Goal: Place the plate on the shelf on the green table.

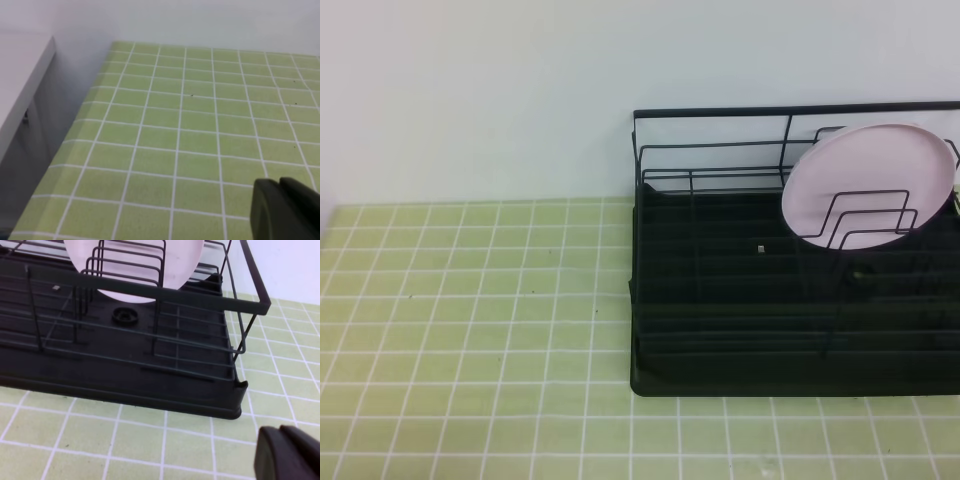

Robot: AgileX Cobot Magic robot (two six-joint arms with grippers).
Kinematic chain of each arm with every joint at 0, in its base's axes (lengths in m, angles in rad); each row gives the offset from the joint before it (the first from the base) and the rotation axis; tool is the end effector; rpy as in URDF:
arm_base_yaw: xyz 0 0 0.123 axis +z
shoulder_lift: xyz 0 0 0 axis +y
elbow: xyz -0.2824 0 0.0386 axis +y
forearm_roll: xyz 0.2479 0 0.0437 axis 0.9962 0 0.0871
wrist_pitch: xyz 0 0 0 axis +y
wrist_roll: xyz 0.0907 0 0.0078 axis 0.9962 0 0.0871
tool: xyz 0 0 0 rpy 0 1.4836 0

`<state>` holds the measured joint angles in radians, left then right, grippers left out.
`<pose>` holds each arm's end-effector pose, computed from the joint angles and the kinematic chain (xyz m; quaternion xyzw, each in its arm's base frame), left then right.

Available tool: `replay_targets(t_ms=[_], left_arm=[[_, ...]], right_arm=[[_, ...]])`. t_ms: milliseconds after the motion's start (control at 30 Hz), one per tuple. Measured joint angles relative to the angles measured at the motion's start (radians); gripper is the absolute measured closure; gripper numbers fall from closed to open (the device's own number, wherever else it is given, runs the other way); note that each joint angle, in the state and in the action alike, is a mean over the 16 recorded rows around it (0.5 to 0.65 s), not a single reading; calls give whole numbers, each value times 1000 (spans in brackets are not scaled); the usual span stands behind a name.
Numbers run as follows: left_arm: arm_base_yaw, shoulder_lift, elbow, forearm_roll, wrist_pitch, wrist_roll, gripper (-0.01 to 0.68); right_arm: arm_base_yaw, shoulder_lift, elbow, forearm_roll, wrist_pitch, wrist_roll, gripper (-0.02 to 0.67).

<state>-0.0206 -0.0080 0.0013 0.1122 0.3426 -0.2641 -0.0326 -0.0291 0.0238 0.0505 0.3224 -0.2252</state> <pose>0.0531 0.0023 0.1824 -0.0658 0.7859 -0.0402 0.6135 0.0529 -0.0003 0.1775 -0.0616 0.7810 -0.0589 0.6187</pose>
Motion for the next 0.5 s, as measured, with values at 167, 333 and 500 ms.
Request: replay_targets(t_ms=[167,333,500], left_arm=[[0,0,0,0,0,0,675],[0,0,0,0,-1,0,675],[-1,0,0,0,-1,3,675]], right_arm=[[0,0,0,0,0,1,652],[1,-1,0,0,0,1,652],[1,-3,0,0,0,-1,652]])
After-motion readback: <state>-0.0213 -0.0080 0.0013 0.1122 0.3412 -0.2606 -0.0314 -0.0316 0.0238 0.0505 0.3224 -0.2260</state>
